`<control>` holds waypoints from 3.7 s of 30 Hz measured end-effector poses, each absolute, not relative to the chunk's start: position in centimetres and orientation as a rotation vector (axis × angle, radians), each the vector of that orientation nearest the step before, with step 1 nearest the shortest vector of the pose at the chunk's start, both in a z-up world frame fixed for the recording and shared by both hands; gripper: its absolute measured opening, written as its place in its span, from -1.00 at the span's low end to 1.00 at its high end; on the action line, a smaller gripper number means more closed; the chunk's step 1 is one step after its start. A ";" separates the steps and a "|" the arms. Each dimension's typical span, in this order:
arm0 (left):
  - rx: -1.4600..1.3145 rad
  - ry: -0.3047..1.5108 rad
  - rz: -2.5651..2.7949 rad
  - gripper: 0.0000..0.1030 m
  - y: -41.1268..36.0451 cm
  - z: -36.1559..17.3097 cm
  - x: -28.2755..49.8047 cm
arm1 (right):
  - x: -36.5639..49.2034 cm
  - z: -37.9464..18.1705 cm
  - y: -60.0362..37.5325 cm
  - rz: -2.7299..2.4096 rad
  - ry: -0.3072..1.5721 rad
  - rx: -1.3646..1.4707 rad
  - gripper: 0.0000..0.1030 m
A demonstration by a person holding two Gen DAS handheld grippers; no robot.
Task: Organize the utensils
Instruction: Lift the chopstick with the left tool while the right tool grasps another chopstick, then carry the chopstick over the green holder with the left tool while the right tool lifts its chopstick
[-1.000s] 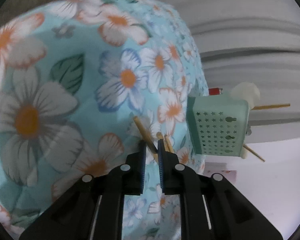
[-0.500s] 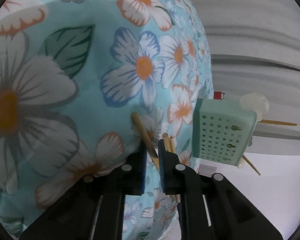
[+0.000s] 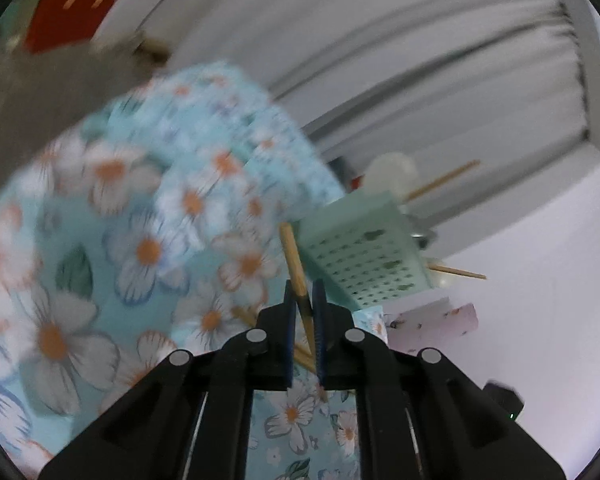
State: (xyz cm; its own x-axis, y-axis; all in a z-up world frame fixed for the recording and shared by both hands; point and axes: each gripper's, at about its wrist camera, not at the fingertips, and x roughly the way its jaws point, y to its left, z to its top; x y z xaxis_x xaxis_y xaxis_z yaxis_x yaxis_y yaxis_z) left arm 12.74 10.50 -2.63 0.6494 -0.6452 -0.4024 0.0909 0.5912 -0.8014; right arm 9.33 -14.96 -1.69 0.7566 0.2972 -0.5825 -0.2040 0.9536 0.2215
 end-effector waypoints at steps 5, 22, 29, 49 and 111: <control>-0.759 0.691 -0.518 -0.88 10.9 -0.5 11.9 | 12.7 -0.7 -12.1 0.441 0.676 0.008 -0.29; -0.732 0.624 -0.527 -0.88 14.0 -0.8 10.3 | 21.5 -6.1 -2.1 0.776 0.957 -0.405 -0.55; -0.739 0.616 -0.534 -0.88 14.6 -1.1 10.2 | 22.1 -6.5 -0.6 0.773 0.985 -0.481 -0.60; -0.750 0.604 -0.535 -0.88 15.4 -1.4 10.3 | 22.3 -6.3 1.1 0.777 1.018 -0.635 -0.72; -0.131 0.072 -0.637 -0.90 -5.1 15.5 14.9 | 9.6 8.7 -19.8 0.221 0.159 0.203 -0.93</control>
